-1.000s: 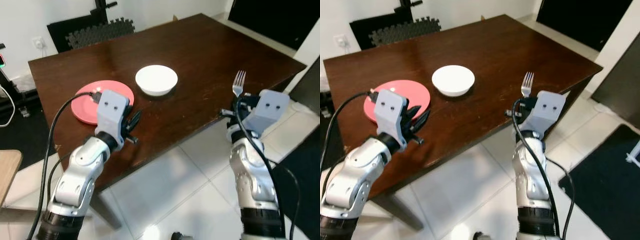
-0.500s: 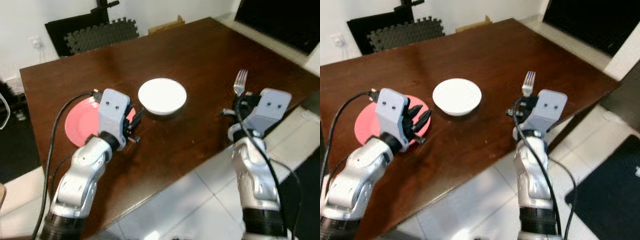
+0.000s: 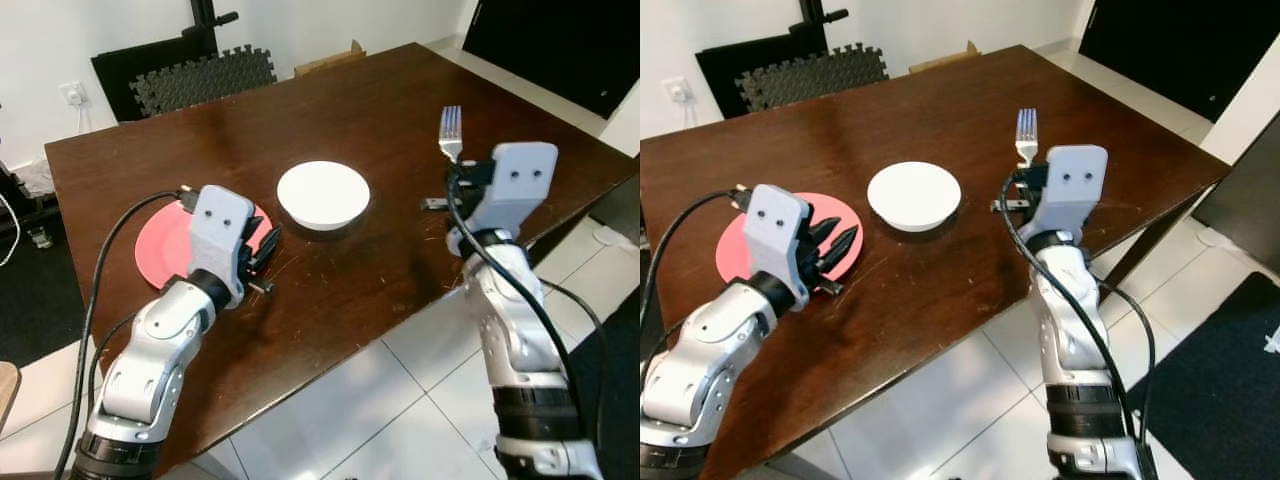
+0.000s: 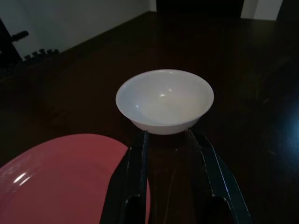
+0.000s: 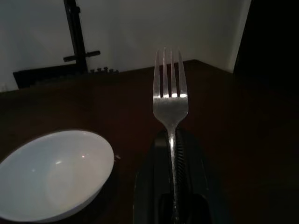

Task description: Setting the table

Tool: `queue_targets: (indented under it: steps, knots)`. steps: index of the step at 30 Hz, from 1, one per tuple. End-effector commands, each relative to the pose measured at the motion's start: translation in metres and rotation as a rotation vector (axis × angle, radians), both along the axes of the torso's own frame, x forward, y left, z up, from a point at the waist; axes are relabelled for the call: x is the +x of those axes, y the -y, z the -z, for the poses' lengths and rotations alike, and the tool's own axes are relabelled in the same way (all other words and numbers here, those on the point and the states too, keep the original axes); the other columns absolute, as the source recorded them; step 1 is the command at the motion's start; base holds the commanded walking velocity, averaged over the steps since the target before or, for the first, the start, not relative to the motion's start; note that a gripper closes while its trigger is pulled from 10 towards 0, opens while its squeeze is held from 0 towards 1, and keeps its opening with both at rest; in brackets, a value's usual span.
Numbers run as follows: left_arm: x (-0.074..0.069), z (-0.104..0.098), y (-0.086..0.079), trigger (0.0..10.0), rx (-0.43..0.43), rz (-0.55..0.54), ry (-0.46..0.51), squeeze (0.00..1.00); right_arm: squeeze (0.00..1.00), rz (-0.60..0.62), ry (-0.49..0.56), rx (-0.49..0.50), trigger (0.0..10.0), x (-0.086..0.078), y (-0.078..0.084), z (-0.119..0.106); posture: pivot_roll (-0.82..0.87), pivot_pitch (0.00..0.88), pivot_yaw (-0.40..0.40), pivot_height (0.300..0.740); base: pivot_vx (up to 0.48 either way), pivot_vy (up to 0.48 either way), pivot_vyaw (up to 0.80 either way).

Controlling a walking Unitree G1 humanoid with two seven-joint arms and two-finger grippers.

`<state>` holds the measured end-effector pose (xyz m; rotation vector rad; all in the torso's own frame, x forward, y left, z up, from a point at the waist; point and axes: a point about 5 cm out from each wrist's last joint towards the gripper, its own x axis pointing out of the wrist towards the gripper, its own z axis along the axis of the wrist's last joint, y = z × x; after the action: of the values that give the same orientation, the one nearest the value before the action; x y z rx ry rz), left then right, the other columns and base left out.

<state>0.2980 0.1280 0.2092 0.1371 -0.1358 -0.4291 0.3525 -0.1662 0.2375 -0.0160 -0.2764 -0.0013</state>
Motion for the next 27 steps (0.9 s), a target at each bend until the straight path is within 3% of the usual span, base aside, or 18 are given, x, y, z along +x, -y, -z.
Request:
queue_targets:
  steps: [1,4,6,7,11,15,20,22,27]
  knots:
    - [-0.002,0.003,-0.001,10.0,-0.003,0.003,-0.020,0.00,0.00,0.048,-0.065,0.019,10.0,0.008,0.009,0.008,0.08,0.119,0.060,0.740,0.000,0.000,0.00]
    - [-0.002,0.003,-0.002,10.0,-0.003,0.002,-0.021,0.00,0.00,0.105,-0.148,0.047,10.0,0.026,0.019,0.012,0.09,0.126,0.061,0.740,0.000,0.000,0.00]
    - [-0.002,0.003,-0.002,10.0,-0.003,0.002,-0.021,0.00,0.00,0.105,-0.148,0.047,10.0,0.026,0.019,0.012,0.09,0.126,0.061,0.740,0.000,0.000,0.00]
    - [-0.004,0.002,-0.002,10.0,0.000,0.002,-0.023,0.00,0.00,0.130,-0.173,0.068,10.0,0.037,0.027,0.009,0.11,0.137,0.066,0.740,0.000,0.000,0.00]
    - [-0.010,0.000,-0.004,10.0,0.030,0.022,-0.031,0.00,0.00,0.111,-0.265,0.065,10.0,0.055,0.041,0.008,0.16,0.173,0.075,0.740,0.000,0.000,0.00]
    - [-0.014,-0.002,-0.002,10.0,0.081,0.059,-0.022,0.00,0.00,0.072,-0.301,0.049,10.0,0.056,0.040,0.013,0.18,0.188,0.078,0.740,0.000,0.000,0.00]
    - [-0.009,-0.016,0.018,10.0,0.122,0.181,0.009,0.00,0.00,0.043,-0.351,0.089,10.0,0.055,0.037,0.029,0.22,0.220,0.090,0.740,0.000,0.000,0.00]
    - [-0.004,-0.025,0.034,10.0,0.124,0.265,0.018,0.00,0.00,0.018,-0.368,0.125,10.0,0.055,0.030,0.038,0.23,0.225,0.100,0.740,0.000,0.000,0.00]
    - [0.000,-0.033,0.047,10.0,0.129,0.311,0.034,0.00,0.00,0.010,-0.398,0.127,10.0,0.055,0.025,0.050,0.23,0.226,0.111,0.740,0.000,0.000,0.00]
